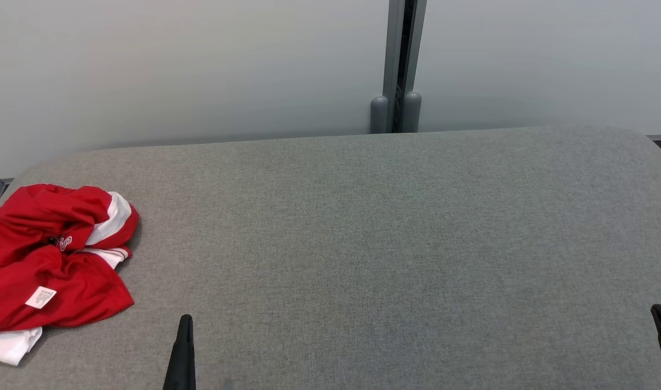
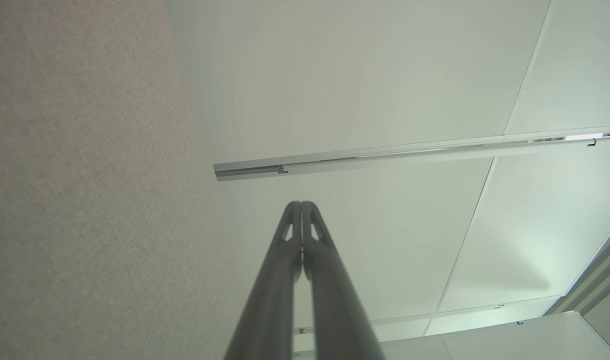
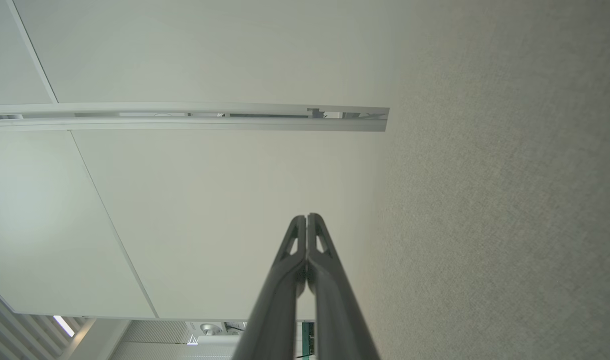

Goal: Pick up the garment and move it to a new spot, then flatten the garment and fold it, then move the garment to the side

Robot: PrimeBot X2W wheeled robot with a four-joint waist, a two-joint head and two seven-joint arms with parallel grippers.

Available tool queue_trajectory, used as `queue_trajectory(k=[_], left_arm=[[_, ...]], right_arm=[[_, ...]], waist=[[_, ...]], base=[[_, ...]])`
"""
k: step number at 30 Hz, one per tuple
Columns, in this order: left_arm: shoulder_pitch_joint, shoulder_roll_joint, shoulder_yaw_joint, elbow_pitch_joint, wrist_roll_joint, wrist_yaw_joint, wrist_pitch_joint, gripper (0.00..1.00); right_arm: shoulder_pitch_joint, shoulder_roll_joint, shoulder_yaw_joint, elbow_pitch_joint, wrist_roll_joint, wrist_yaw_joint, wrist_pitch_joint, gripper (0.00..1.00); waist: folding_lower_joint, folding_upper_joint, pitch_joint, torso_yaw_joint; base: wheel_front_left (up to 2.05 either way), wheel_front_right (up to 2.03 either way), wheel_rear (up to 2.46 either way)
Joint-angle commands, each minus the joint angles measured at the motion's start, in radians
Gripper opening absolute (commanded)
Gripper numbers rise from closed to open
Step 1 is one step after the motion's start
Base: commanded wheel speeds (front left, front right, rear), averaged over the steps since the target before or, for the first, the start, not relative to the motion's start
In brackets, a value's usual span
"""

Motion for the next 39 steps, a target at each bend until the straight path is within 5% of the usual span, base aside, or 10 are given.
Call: queue_trajectory(k=[1, 2, 3, 19, 39], left_arm=[[0.006, 0.002, 0.004, -0.004, 0.0, -0.004, 0.004, 0.0], [0.006, 0.002, 0.004, -0.004, 0.0, -0.004, 0.004, 0.0], [-0.001, 0.0, -0.001, 0.004, 0.0, 0.0, 0.0, 1.0], [-0.103, 0.004, 0.003, 0.072, 0.062, 0.001, -0.014, 1.0], [-0.21, 0.002, 0.044, 0.107, 0.486, 0.001, -0.031, 1.0]], right_arm=[[0.003, -0.003, -0.003, -0.002, 0.001, 0.0, -0.003, 0.0], [0.003, -0.003, -0.003, -0.002, 0.001, 0.0, -0.003, 0.0], [0.0, 0.001, 0.001, 0.003, 0.0, 0.0, 0.0, 1.0], [-0.059, -0.012, 0.079, 0.041, -0.123, -0.001, -0.12, 1.0], [-0.126, -0.045, 0.186, -0.017, -0.611, 0.0, -0.273, 1.0]], waist=[[0.0, -0.0001, 0.0, 0.0], [0.0, -0.0001, 0.0, 0.0], [0.0, -0.0001, 0.0, 0.0], [0.0, -0.0001, 0.002, 0.0], [0.0, -0.0001, 0.006, -0.003]], base=[[0.0, 0.0, 0.0], [0.0, 0.0, 0.0], [0.0, 0.0, 0.0], [0.0, 0.0, 0.0], [0.0, 0.0, 0.0]])
